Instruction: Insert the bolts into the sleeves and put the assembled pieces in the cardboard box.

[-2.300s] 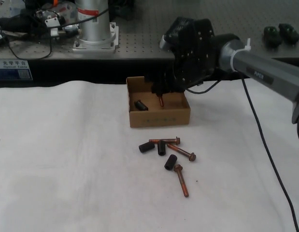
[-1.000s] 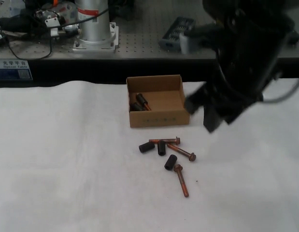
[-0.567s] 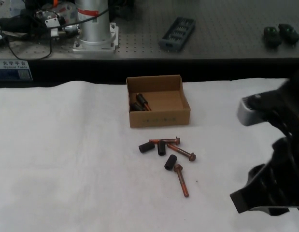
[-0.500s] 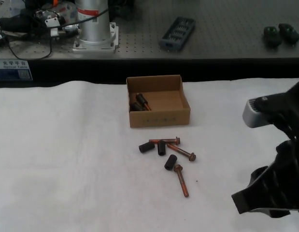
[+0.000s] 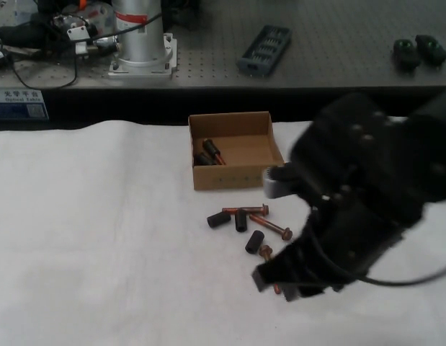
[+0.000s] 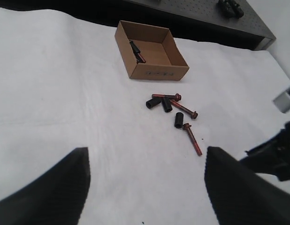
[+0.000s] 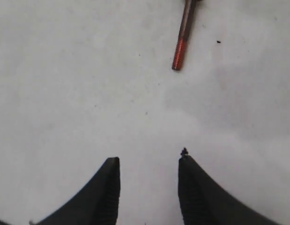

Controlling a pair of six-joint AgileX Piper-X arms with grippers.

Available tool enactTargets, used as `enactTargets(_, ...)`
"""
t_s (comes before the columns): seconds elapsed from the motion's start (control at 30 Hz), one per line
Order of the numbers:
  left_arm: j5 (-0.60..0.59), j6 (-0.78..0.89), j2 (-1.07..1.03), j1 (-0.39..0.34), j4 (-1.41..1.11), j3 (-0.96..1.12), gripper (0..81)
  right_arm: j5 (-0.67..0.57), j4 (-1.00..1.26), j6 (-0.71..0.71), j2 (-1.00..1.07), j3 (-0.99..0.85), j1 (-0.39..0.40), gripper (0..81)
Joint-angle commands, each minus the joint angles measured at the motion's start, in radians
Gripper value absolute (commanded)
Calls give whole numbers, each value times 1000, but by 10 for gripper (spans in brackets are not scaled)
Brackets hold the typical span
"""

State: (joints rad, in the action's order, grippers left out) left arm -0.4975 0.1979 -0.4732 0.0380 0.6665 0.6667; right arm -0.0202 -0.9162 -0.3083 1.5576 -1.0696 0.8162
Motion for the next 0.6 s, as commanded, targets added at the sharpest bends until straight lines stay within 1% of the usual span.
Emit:
enactTargets(0.0,0,-19,6,3,-2,6,503,-13,10,56,126,-94,-32,307)
enactTargets(0.1,0,-19,6,3,-2,6,503,-13,8,78,235,-192,-59,307)
enactTargets(0.27,0,-21,6,3,-4,6,503,-13,8,79,351,-283,-82,307)
enactTargets(0.57,0,-27,6,3,-12,6,503,29,54,85,419,-305,-98,307)
